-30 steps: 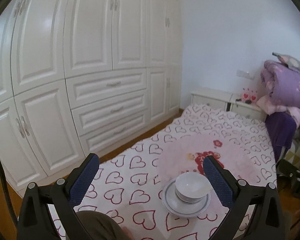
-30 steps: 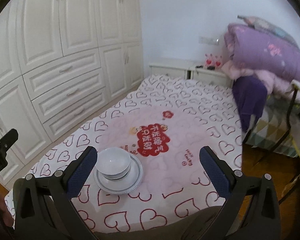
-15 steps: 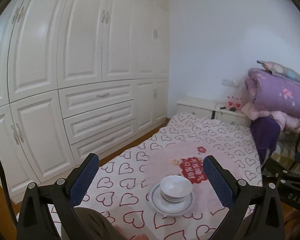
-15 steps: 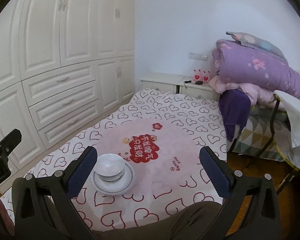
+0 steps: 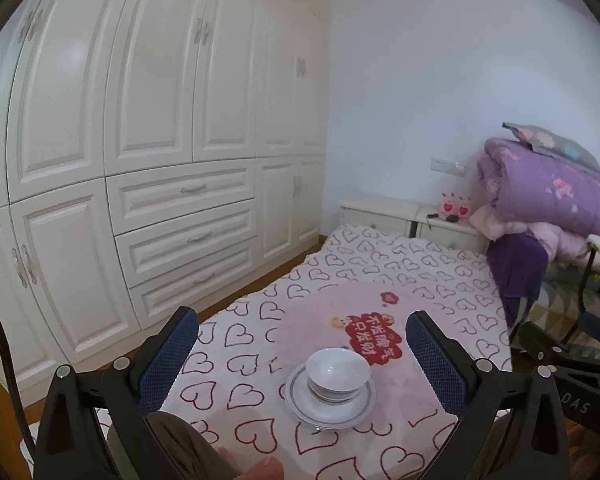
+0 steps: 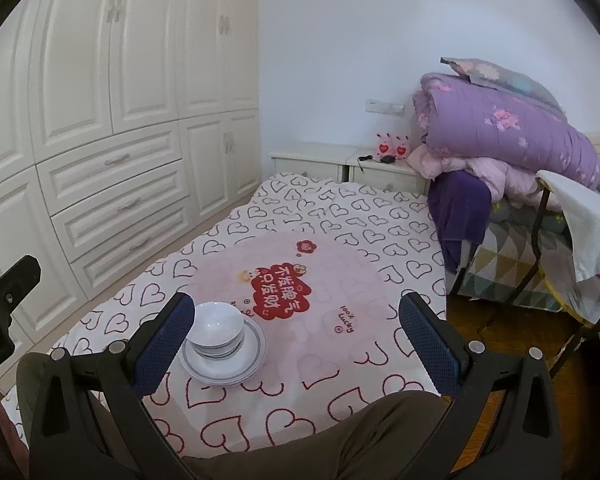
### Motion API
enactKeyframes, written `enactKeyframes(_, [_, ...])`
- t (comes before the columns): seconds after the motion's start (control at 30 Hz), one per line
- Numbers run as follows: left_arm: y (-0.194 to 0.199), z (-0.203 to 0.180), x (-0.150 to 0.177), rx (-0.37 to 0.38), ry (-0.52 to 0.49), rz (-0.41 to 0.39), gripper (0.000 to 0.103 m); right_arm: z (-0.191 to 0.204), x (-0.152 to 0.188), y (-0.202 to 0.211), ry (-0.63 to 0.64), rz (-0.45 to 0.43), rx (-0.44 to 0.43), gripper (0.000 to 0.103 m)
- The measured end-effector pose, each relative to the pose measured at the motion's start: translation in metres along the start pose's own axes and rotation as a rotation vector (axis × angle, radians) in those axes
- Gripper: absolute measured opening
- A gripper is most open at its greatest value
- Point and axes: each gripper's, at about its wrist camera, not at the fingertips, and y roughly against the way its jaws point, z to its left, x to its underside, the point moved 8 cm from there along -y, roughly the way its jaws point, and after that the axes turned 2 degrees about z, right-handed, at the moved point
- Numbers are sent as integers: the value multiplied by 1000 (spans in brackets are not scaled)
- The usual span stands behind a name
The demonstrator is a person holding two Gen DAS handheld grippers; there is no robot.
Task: Organize plates and bowls
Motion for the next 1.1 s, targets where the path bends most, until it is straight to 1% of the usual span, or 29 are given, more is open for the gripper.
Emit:
enactKeyframes(0.33, [-8, -4, -7, 20, -3, 12, 102, 1, 0, 0, 1, -3, 5, 103])
enactKeyframes(0.5, [-11, -8, -6, 30, 0, 22, 102, 3, -1, -2, 2, -3, 9, 103])
enactKeyframes(0.7, [-17, -6, -10, 29, 7, 35, 102, 1, 0, -4, 1, -5, 10, 103])
enactKeyframes(1.1, [-21, -9, -16, 24, -1, 25, 102, 1, -7, -1, 6, -29, 11, 103])
